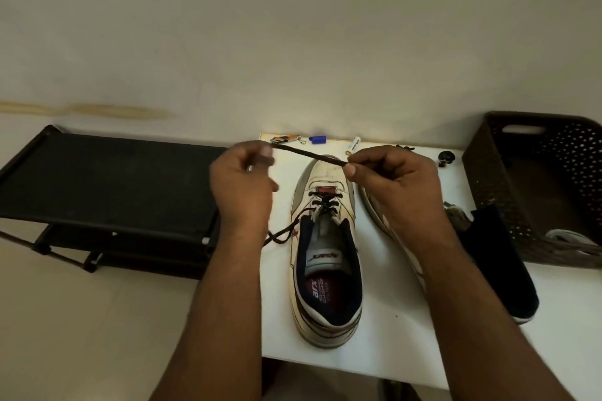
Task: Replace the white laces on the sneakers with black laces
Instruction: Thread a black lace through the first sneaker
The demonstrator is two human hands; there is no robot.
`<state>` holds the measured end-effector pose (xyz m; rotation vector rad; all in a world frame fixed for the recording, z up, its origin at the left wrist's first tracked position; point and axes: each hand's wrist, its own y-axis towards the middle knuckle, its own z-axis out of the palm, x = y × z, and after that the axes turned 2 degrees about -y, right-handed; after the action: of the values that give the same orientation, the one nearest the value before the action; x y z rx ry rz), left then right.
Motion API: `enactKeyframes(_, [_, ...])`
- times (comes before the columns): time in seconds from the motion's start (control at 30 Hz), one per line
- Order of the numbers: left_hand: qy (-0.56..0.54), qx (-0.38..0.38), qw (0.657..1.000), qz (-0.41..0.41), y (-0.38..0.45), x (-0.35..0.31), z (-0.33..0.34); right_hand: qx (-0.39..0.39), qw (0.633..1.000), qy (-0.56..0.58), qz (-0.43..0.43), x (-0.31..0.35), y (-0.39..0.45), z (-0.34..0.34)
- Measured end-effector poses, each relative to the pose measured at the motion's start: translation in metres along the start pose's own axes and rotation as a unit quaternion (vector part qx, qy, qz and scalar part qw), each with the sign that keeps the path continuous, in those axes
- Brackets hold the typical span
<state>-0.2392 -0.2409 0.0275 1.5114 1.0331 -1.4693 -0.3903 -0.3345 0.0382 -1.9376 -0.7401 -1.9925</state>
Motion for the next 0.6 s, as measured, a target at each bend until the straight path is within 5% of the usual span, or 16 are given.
enactKeyframes(0.07, [0.029,-0.105,0.994,0.015,0.008,0.002,-0.014,-0.004,1.0,-0.022,-0.005,0.0,0.0,0.0])
enactKeyframes(0.1, [0.061,-0.092,0.994,0.016,0.007,0.0,-0.017,-0.001,0.999,-0.031,-0.006,0.0,0.0,0.002])
enactKeyframes(0.2, [0.011,0.169,0.985,0.018,-0.006,-0.016,-0.013,0.016,0.999,-0.031,-0.001,0.0,0.0,0.008])
enactKeyframes(0.3, [0.004,0.388,0.922,-0.009,-0.019,-0.02,-0.001,0.039,0.999,-0.016,0.005,-0.001,-0.002,0.011])
enactKeyframes(0.5, [0.158,0.249,0.955,0.026,-0.006,-0.008,-0.007,0.02,0.997,-0.071,0.02,-0.009,0.001,0.004])
enactKeyframes(0.6, [0.162,0.33,0.93,0.012,-0.012,-0.011,-0.005,0.042,0.994,-0.1,0.025,-0.011,-0.001,0.011])
